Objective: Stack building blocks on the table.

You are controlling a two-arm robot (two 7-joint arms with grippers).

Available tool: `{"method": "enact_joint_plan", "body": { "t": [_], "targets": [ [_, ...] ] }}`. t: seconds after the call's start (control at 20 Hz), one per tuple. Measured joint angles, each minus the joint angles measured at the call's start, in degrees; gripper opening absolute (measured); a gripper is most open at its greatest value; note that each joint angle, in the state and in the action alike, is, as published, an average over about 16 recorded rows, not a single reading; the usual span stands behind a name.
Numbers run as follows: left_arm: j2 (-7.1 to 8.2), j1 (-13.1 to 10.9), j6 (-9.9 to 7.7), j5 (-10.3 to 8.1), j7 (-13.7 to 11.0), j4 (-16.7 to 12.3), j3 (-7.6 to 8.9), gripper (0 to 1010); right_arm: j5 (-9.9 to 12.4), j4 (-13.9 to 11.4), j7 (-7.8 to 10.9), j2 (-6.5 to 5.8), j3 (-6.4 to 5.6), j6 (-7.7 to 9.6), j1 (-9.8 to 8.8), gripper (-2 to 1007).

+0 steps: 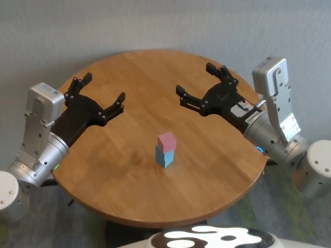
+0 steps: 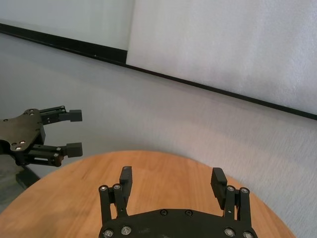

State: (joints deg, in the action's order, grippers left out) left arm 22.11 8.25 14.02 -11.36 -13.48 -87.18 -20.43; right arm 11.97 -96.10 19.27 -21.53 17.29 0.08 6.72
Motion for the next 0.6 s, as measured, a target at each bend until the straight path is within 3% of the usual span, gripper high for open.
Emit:
{"method": "enact_joint_plan", "body": {
  "t": [0.6],
  "targets": [
    [0.0, 0.34, -0.07, -0.42, -0.52, 0.33, -0.32, 1001, 0.1, 0.05, -0.09, 0.01, -0.01, 0.16, 0.03, 1005]
  ]
}}
